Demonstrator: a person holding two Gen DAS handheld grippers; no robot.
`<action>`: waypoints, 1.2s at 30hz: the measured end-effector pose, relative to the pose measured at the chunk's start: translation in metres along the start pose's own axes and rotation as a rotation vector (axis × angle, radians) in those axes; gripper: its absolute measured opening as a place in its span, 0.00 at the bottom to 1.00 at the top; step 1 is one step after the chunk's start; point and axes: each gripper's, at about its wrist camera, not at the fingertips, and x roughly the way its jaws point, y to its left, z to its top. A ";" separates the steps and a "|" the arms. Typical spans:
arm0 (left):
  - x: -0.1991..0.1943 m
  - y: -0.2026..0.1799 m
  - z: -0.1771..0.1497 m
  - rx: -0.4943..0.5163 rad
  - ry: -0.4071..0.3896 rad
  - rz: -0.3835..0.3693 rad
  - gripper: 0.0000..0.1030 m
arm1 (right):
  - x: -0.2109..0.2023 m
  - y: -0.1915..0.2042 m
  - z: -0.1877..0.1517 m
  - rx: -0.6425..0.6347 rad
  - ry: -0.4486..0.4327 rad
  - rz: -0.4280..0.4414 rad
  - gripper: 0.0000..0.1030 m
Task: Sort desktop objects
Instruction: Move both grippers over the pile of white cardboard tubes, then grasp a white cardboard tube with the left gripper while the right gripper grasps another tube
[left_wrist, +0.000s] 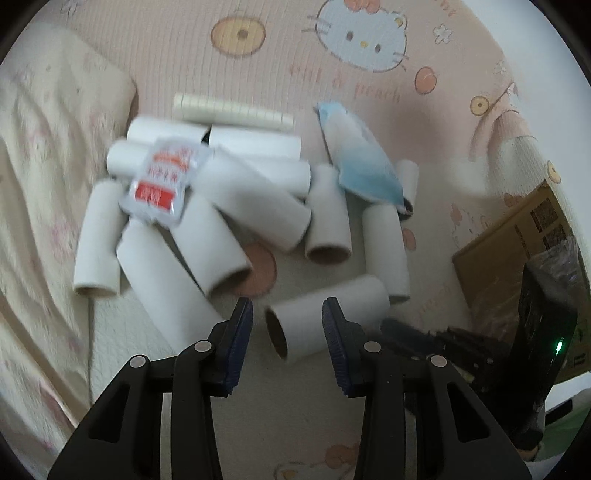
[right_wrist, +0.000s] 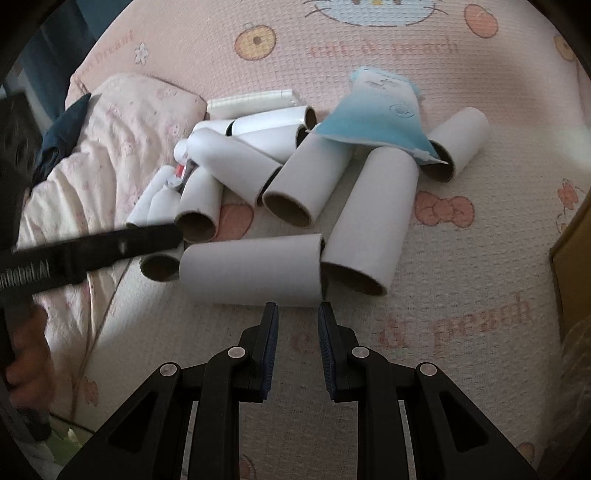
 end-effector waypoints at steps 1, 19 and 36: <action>0.001 0.000 0.003 0.008 -0.010 -0.006 0.21 | 0.000 0.001 0.000 -0.002 0.003 -0.005 0.18; 0.047 0.005 -0.008 -0.017 0.209 -0.036 0.13 | 0.009 0.002 0.001 -0.002 0.035 -0.022 0.18; 0.035 0.000 -0.019 -0.165 0.125 -0.193 0.52 | -0.029 -0.006 0.011 0.017 -0.051 0.008 0.18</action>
